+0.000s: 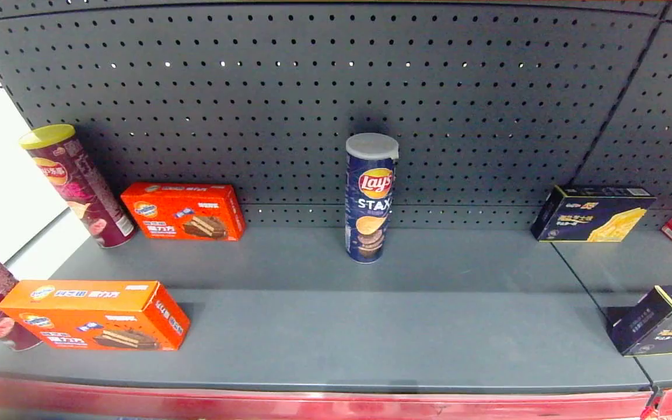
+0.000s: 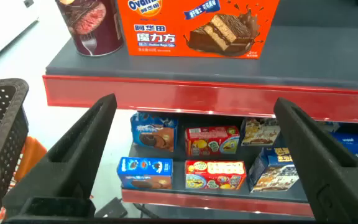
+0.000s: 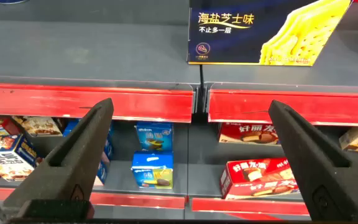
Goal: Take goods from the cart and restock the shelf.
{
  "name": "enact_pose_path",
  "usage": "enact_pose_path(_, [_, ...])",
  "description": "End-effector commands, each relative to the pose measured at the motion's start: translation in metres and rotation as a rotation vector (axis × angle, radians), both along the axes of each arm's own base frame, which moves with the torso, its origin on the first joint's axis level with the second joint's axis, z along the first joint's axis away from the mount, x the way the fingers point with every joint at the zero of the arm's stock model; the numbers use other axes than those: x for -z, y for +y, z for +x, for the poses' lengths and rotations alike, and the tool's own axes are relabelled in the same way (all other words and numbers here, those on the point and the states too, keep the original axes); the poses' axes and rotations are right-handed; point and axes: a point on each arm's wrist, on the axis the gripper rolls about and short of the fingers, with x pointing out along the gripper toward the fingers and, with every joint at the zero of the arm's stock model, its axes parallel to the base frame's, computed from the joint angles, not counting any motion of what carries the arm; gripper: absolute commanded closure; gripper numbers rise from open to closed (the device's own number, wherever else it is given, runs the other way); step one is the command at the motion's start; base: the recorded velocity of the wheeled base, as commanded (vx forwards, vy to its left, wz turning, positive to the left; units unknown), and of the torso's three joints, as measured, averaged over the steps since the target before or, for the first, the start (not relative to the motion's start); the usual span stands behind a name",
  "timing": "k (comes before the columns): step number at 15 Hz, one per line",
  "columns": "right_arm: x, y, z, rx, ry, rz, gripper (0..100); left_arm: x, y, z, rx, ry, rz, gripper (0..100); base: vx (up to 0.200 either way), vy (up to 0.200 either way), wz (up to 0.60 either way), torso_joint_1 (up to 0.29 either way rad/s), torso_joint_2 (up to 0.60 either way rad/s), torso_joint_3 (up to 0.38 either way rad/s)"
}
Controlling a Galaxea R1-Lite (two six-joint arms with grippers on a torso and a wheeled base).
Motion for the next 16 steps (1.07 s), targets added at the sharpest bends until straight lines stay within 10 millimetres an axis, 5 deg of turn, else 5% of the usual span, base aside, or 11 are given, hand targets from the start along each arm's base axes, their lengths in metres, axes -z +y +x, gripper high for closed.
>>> enact_pose_path(1, [0.0001,0.0,0.0001,0.001,0.002,0.0,0,-0.0001,0.0,0.0002,-0.001,0.002,0.0,0,0.0,0.0,0.6,0.002,0.0,0.002])
enact_pose_path(11, [0.0001,0.0,0.0001,0.001,0.002,0.005,0,0.0,0.0,0.0001,0.0,0.0,0.0,0,0.0,0.0,0.6,0.001,0.0,0.001])
enact_pose_path(16, [0.0001,0.0,0.0001,0.001,0.002,0.003,0,0.0,0.0,0.0001,0.005,0.001,0.003,0,0.0,0.0,0.0,0.0,0.0,0.0])
